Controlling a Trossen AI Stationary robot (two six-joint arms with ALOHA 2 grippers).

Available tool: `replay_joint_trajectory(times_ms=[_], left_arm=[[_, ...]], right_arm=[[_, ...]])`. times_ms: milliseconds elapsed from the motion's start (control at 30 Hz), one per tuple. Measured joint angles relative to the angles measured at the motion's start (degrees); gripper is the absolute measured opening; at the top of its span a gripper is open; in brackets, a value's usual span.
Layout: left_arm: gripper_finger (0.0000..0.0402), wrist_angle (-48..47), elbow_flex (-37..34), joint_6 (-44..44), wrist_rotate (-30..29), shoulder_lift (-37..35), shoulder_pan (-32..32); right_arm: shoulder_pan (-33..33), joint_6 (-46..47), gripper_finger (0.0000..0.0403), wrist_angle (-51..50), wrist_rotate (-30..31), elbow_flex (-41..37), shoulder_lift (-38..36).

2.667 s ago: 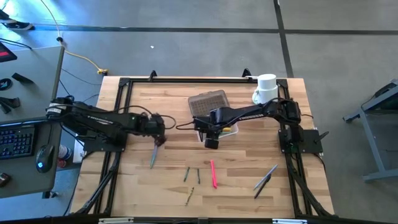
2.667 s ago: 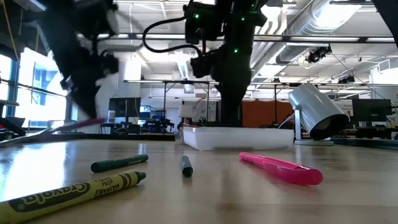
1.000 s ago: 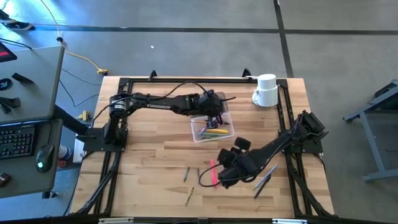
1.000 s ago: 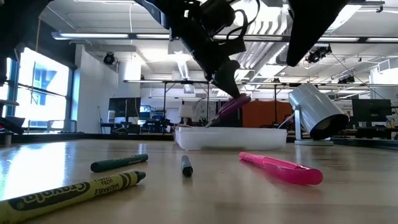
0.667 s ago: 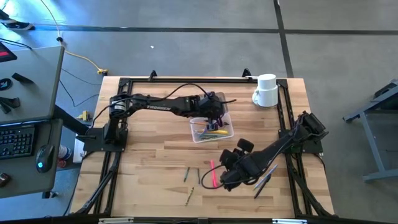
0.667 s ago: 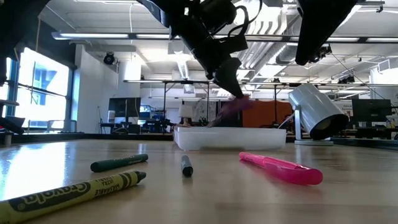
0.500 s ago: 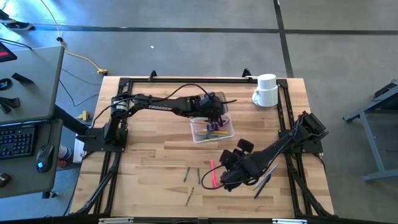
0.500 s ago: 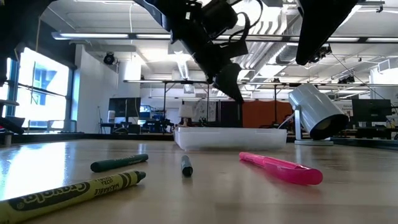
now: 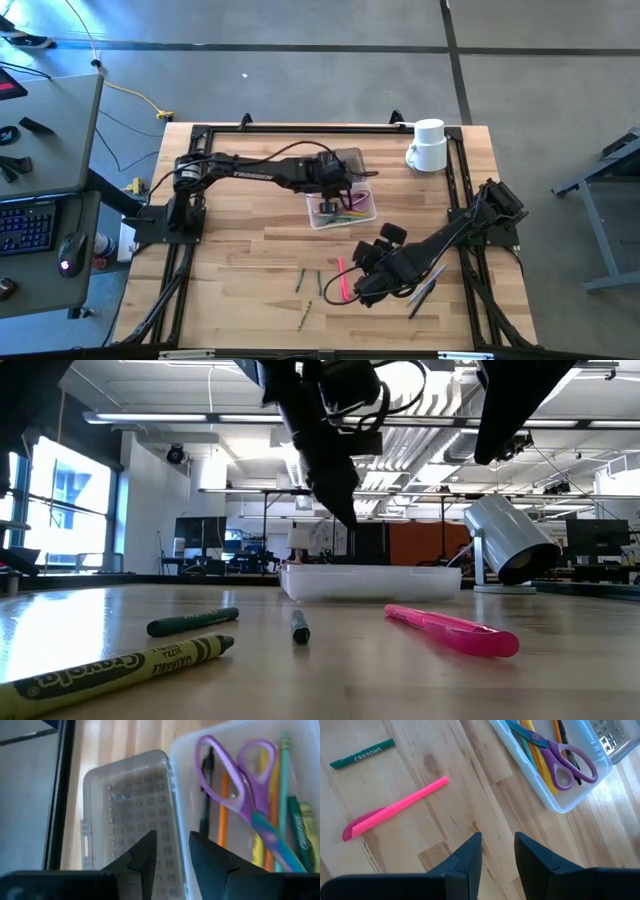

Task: Pick & place school supplies into a supply box
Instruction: Adjust the orange pencil

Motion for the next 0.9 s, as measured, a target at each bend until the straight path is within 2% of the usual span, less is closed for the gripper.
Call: replay_joint_trajectory(times_ms=[167, 400, 467, 667, 767, 900], left_arm=[[0.0121, -8.4, -0.6, -1.6, 5.9, 0.1, -0.2], [0.0081, -5.9, -4.0, -3.6, 4.5, 2.0, -0.2], [0.0066, -7.9, -4.5, -4.1, 4.8, 2.2, -0.2], [0.0028, -6.4, -4.4, -4.5, 9.7, 2.9, -0.2], [0.0024, -6.5, -4.1, -4.5, 10.3, 2.9, -0.2], [0.0043, -8.3, -2.2, -4.5, 10.3, 2.9, -0.2]], right_arm=[[0.0, -0.4, 0.0099, 0.6, -0.1, 0.0, 0.0], [0.0, -0.4, 0.0099, 1.2, -0.3, 0.0, 0.0], [0.0, -0.5, 0.0099, 1.2, -0.3, 0.0, 0.0], [0.0, -1.7, 0.0099, 1.3, -0.3, 0.0, 0.0], [0.0, -1.7, 0.0099, 1.3, -0.3, 0.0, 0.0], [0.0, -1.7, 0.0099, 1.3, -0.3, 0.0, 0.0]])
